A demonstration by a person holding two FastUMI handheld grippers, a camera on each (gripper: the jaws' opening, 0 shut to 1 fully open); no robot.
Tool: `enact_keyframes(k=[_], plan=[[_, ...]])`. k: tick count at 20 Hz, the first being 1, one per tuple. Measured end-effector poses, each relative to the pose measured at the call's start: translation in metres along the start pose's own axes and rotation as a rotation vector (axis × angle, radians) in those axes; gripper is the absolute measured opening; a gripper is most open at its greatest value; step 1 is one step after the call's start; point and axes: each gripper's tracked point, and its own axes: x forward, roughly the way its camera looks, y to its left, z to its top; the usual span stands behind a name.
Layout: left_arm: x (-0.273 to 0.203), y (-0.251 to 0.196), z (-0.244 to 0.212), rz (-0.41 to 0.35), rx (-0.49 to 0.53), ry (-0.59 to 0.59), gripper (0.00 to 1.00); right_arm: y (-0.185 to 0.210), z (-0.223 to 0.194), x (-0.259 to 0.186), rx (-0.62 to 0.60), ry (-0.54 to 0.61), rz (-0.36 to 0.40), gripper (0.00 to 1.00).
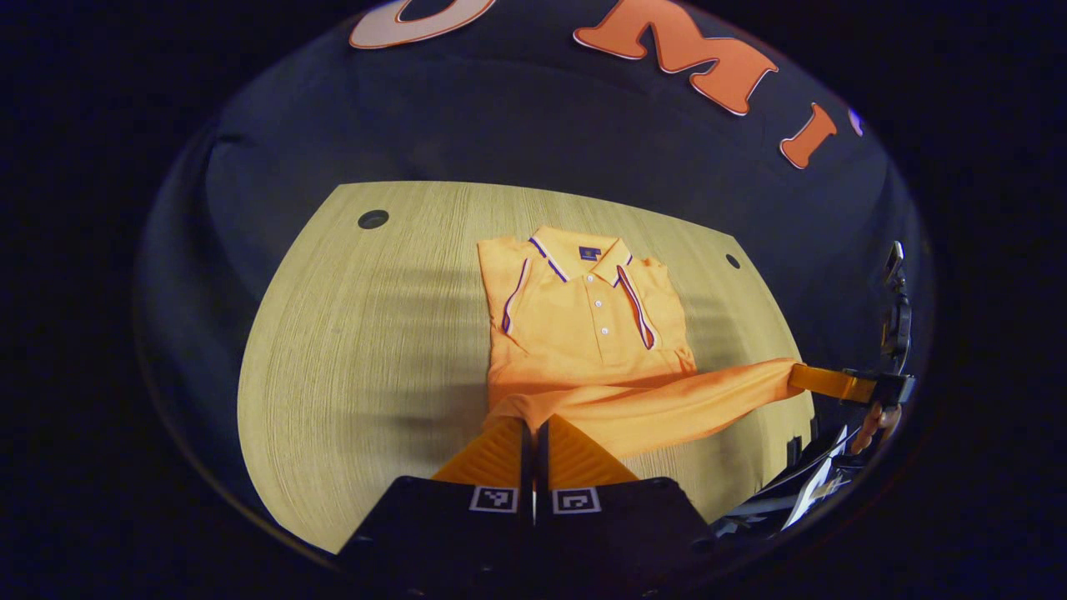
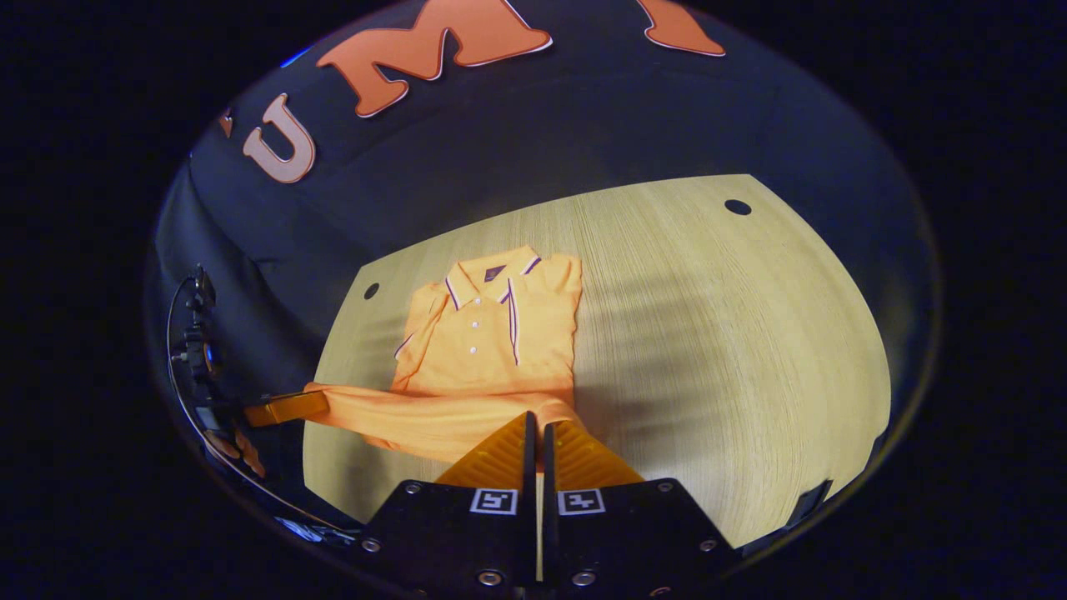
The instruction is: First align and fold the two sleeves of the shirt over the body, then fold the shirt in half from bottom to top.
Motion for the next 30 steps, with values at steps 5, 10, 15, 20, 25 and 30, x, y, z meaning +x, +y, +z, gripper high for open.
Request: enact_keyframes(k=[5,10,15,20,25,30], plan=[[0.028,0.015,0.049,0.001,0.002,-0.007,0.01,0.011,0.047,0.026,0.041,-0.018,-0.005,0.04],[0.06,0.022,0.088,0.009,0.008,-0.011,0.01,0.012,0.086,0.051,0.089,-0.033,-0.002,0.04],[0.098,0.025,0.125,0.004,-0.018,0.003,0.01,0.012,0.119,0.087,0.096,-0.021,-0.006,0.04],[0.14,0.032,0.155,0.031,-0.035,0.025,0.01,0.014,0.153,0.126,0.135,-0.003,-0.006,0.03],[0.174,0.05,0.182,0.035,-0.058,0.032,0.01,0.005,0.178,0.157,0.153,-0.01,-0.024,0.04],[0.194,0.048,0.185,0.053,-0.004,0.075,0.05,0.002,0.175,0.182,0.227,0.033,-0.035,0.03]])
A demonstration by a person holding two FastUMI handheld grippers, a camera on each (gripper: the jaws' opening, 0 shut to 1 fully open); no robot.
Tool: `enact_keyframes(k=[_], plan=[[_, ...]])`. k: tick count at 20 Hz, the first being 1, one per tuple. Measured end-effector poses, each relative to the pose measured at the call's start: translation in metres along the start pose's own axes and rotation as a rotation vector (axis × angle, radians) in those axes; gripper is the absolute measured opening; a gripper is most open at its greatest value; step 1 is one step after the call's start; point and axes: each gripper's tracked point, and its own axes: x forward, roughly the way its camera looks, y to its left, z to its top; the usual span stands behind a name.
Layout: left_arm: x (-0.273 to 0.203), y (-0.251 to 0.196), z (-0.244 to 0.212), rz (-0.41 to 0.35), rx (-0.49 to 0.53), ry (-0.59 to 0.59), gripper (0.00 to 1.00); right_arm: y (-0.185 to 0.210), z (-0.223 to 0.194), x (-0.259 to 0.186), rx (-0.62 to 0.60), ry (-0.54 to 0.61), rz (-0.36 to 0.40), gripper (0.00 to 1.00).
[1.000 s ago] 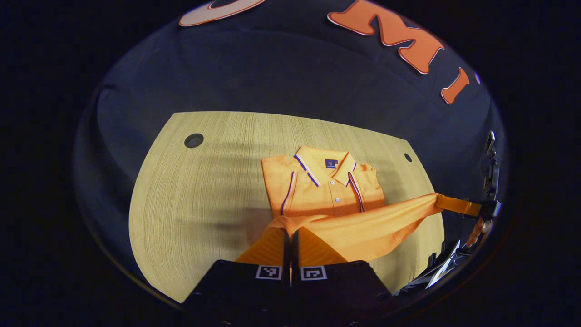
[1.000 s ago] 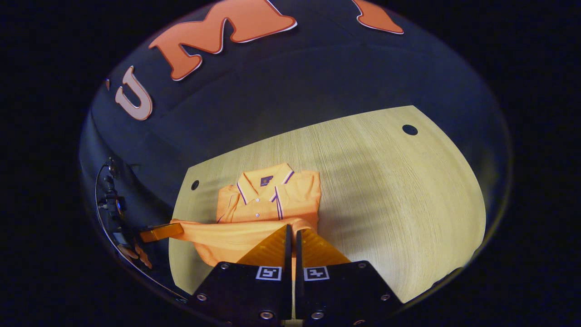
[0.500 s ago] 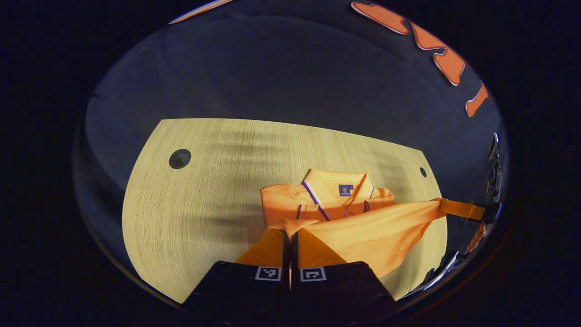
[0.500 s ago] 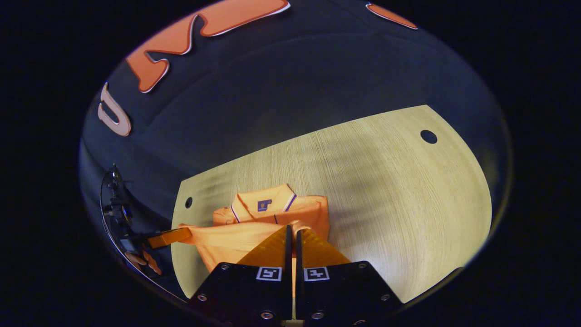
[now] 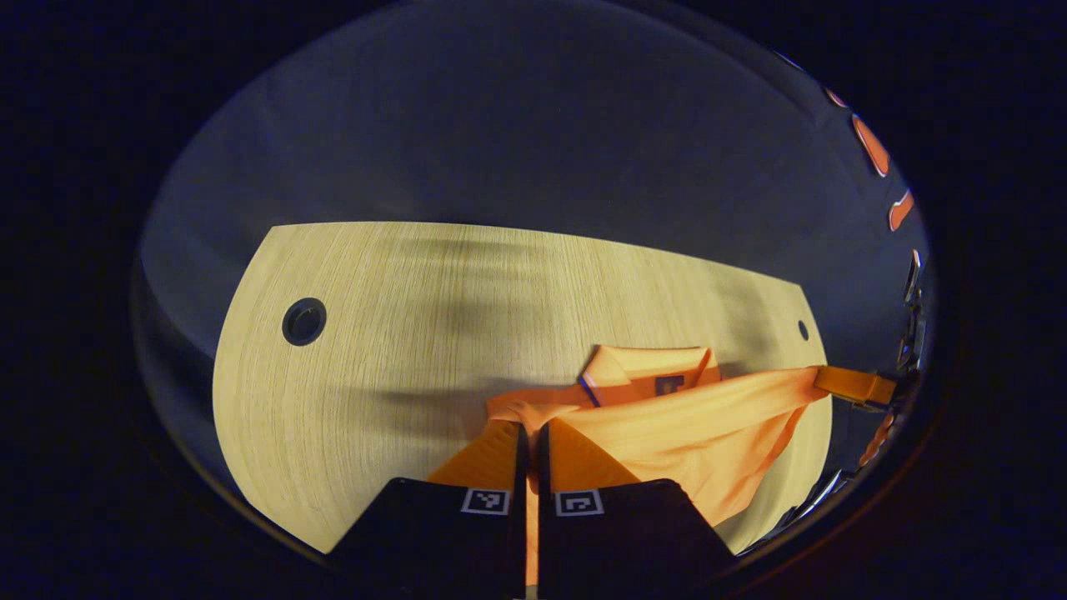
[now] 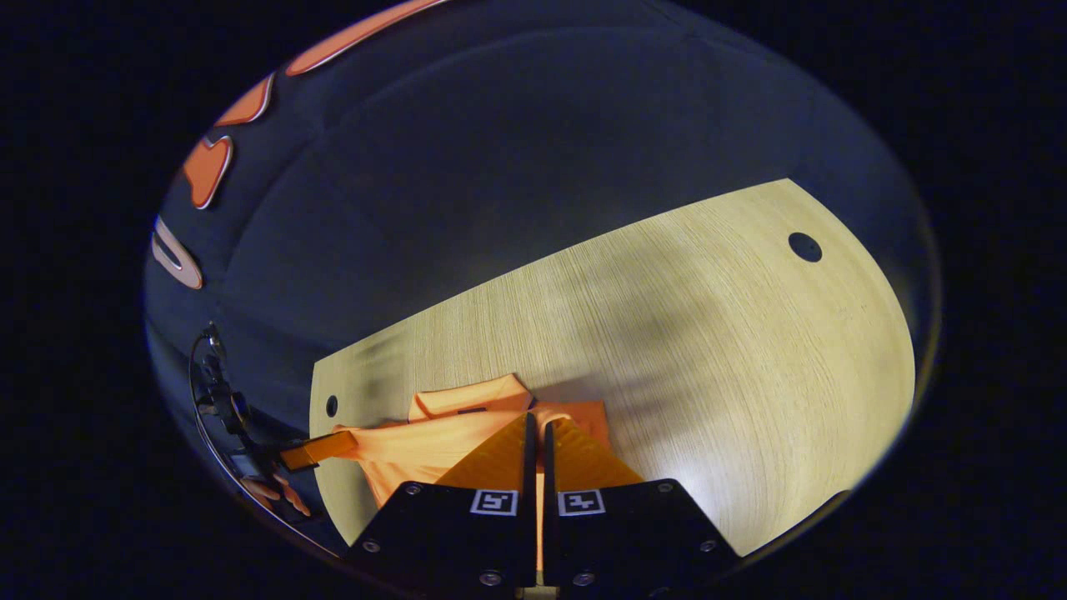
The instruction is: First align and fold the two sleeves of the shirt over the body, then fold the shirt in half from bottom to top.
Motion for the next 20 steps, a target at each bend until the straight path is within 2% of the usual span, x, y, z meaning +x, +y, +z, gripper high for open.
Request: enact_keyframes(k=[1,2,3,4,5,7,9,10,12,16,20], plan=[[0.0,-0.003,0.003,-0.002,0.007,-0.009,0.15,-0.001,0.006,-0.001,0.008,-0.012,-0.002,0.04],[-0.001,-0.003,0.006,0.005,0.021,-0.02,0.27,-0.001,0.014,-0.004,0.006,-0.035,0.002,0.24],[-0.004,0.0,0.011,0.023,0.038,-0.033,0.51,0.001,0.02,-0.009,0.004,-0.058,0.014,0.3],[-0.007,0.002,0.015,0.043,0.051,-0.057,0.75,0.006,0.024,-0.017,0.005,-0.07,0.038,0.43],[-0.013,0.002,0.02,0.048,0.061,-0.077,0.99,0.01,0.022,-0.023,-0.001,-0.076,0.048,0.49],[-0.03,-0.002,0.024,0.048,0.056,-0.113,0.98,0.01,0.02,-0.03,-0.047,-0.108,0.04,0.53],[-0.055,-0.008,0.027,0.029,0.043,-0.151,0.99,0.013,0.019,-0.049,-0.09,-0.148,0.041,0.71],[-0.066,-0.012,0.027,0.031,0.042,-0.165,0.99,0.017,0.017,-0.058,-0.099,-0.169,0.049,0.86],[-0.083,-0.024,0.025,0.021,0.047,-0.219,0.99,0.021,0.011,-0.078,-0.124,-0.214,0.058,0.96],[-0.141,-0.042,0.026,0.027,0.075,-0.381,0.99,0.031,0.001,-0.121,-0.218,-0.311,0.068,0.99],[-0.205,-0.057,0.008,0.042,0.117,-0.515,0.99,0.034,-0.014,-0.167,-0.302,-0.413,0.061,0.98]])
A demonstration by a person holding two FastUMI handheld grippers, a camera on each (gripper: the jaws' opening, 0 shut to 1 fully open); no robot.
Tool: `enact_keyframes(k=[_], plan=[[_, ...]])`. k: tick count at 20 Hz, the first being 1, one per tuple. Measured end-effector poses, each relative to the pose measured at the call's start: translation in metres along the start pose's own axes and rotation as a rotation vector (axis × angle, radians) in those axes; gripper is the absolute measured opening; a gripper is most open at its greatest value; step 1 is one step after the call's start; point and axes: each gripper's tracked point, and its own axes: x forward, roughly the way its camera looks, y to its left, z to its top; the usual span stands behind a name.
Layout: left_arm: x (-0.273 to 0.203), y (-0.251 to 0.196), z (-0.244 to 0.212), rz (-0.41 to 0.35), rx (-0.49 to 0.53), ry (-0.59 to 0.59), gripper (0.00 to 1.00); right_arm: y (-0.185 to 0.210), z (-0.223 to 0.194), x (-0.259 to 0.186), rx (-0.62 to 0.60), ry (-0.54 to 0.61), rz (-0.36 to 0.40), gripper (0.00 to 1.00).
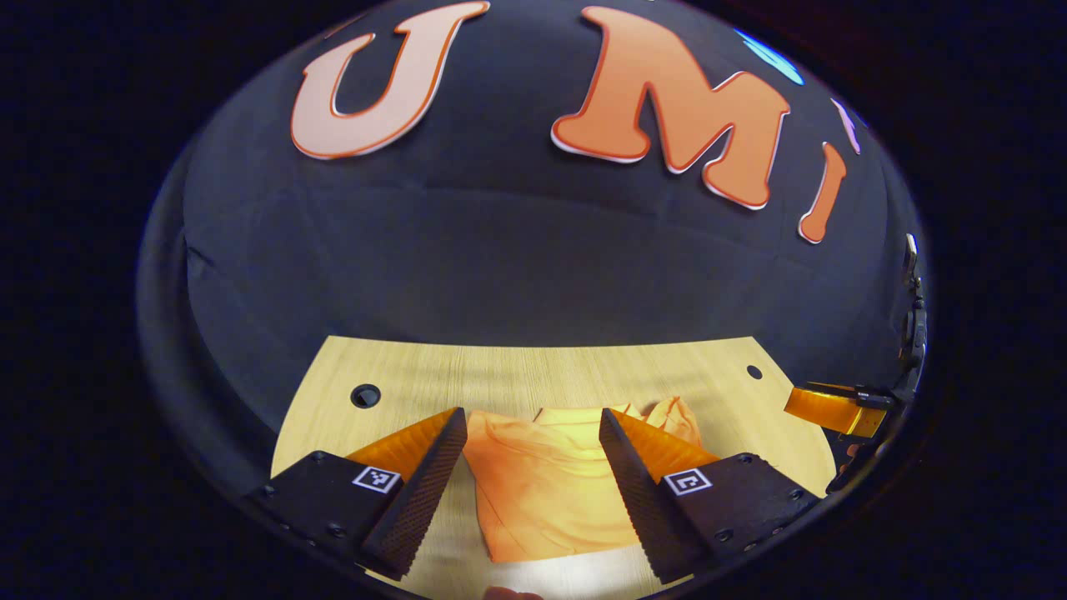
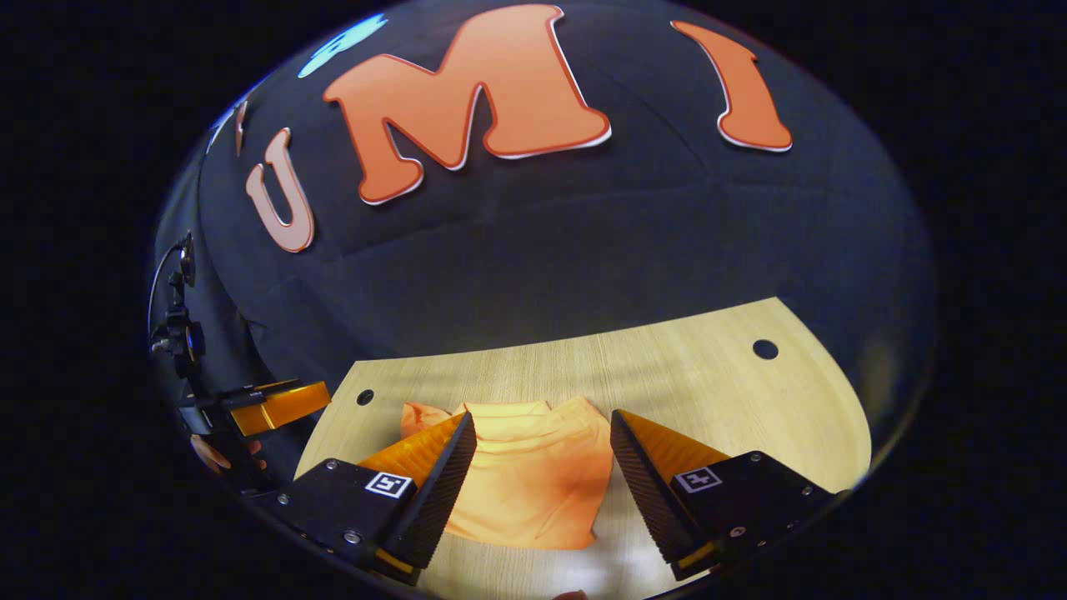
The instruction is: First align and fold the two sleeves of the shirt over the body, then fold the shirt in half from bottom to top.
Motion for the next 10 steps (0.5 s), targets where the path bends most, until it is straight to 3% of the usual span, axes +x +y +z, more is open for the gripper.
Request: enact_keyframes(k=[5,10], plan=[[-0.075,-0.019,0.01,0.026,0.011,-0.159,0.98,0.007,0.026,-0.071,-0.054,-0.172,0.008,0.99],[-0.165,-0.023,0.015,0.037,0.01,-0.355,0.98,0.026,0.045,-0.151,-0.124,-0.368,0.063,0.98]])
